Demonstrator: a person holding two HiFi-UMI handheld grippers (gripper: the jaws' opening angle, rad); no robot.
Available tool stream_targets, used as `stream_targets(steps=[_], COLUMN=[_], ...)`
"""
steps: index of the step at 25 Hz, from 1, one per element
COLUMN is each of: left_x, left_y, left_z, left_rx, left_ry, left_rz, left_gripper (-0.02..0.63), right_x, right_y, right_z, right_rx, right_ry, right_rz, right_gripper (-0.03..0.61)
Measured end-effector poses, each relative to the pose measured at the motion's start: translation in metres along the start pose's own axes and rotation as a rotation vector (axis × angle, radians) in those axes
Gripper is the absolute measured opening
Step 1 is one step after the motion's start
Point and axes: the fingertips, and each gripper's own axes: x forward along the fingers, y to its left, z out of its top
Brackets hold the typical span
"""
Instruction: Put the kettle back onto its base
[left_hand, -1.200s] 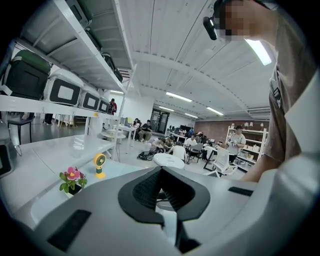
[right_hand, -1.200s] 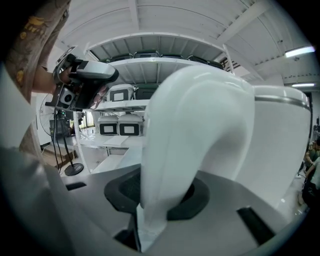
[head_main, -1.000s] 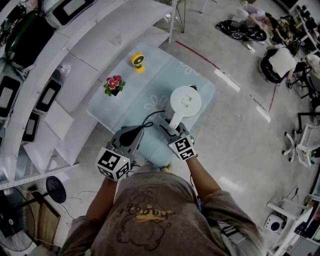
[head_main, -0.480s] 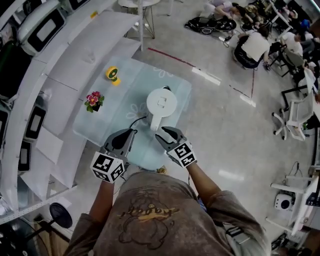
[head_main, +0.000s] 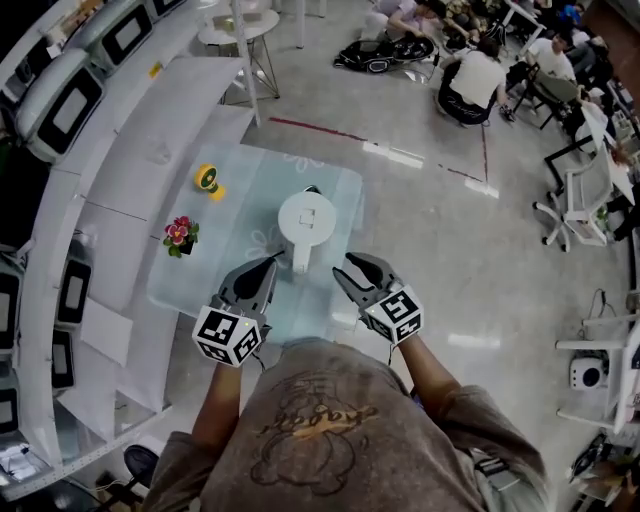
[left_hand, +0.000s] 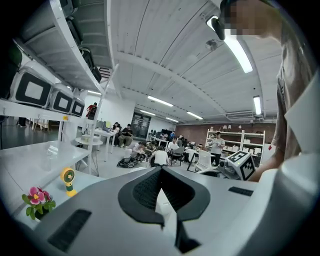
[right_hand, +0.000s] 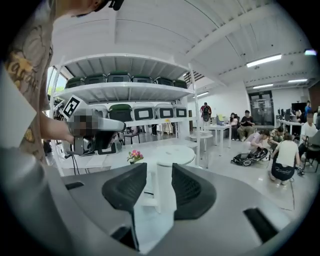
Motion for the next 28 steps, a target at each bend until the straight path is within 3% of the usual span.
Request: stream_targets(steps=[8,13,18,28], left_x=[0.003,0.0,-0.002,-0.006], left_y=[-0.004,-0.001,-0.002,-0.001], left_z=[0.016,0.014,0.008,-0.001], left_rx=[0.002,0.04,0.057,0.058], left_ry=[-0.046,-0.051,-0.061,-0.082], left_rz=[0.003,0.033,0.051,0.094], left_gripper=[0.021,0.021,0.021,0.021], right_x=[-0.041,-0.059,-0.071,-0.082], right_y=[-0.026,-0.035,-0.038,-0.045], right_z=[0.034,0.039,0.041,0.027], right_rx=[0.077,0.059,0.081,0.137], right_ry=[-0.087,-0.11,-0.139,-0.171], right_rz=[-0.147,-0.246,-0.286,-0.326], right_gripper=[0.084,0.044,-0.005,-0.006])
